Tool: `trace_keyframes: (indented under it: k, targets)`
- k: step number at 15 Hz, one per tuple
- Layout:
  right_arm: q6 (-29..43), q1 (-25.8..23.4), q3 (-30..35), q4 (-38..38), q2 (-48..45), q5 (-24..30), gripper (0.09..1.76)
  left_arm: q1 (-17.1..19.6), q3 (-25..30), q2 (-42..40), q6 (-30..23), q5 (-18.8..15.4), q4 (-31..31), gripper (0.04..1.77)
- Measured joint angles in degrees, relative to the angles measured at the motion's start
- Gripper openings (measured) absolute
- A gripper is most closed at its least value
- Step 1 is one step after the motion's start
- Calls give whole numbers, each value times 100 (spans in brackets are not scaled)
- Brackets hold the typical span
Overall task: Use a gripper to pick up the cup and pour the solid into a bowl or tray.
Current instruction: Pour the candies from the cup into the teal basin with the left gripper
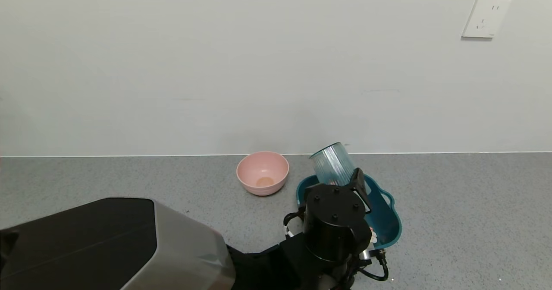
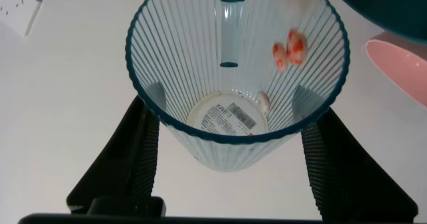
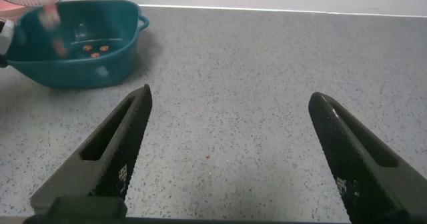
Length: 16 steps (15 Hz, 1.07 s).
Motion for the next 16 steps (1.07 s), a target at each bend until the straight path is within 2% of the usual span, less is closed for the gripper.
trace_keyframes:
  k: [11,14,16]
  targets:
    - [0,0,0,2,0,0,171,0,74,-50,11,16,-135,127]
    - [0,0,0,0,0,-4,171,24,83,-56,-85,116,-651,127]
    - [0,0,0,2,0,0,171,48,89,-72,-501,460,-789,127]
